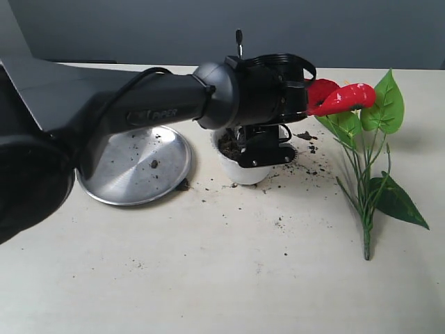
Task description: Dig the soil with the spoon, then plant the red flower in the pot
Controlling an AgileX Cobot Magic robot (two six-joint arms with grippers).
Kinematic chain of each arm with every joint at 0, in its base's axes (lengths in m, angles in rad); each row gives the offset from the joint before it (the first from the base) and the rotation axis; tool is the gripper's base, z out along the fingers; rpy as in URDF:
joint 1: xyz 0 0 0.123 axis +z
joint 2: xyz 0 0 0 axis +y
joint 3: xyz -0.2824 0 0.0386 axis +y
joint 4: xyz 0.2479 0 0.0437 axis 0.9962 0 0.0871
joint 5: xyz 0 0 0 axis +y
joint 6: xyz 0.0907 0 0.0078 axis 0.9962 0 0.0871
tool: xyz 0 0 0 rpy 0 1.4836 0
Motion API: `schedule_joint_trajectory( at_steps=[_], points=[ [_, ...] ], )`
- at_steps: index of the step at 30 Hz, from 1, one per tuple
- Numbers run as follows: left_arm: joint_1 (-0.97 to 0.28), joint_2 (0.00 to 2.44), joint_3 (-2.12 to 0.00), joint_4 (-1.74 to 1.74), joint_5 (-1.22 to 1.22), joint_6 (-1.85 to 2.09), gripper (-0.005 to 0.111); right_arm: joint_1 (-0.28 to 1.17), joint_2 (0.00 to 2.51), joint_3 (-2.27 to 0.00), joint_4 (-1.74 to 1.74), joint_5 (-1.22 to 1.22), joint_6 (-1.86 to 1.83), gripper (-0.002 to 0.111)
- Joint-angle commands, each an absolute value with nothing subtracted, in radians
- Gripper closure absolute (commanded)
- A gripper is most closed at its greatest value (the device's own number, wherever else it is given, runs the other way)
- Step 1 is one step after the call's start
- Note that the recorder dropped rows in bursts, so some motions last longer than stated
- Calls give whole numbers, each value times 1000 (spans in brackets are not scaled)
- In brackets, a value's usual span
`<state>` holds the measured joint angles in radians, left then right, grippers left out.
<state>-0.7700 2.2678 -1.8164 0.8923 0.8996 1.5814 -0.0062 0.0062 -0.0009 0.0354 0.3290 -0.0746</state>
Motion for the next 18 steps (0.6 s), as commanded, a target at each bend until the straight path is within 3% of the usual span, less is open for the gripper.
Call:
schedule_joint_trajectory(
  at_steps=[1,13,18],
  points=[
    [-800,2263,-1815,875,926,1575,106,-10,0,0,34,324,-76,109],
    [-822,2217,-1815,961,991,1568,106,-10,0,0,32,320,-76,109],
    [-789,2217,-1815,961,912,1570,106,-10,0,0,32,320,-76,109]
  ],
)
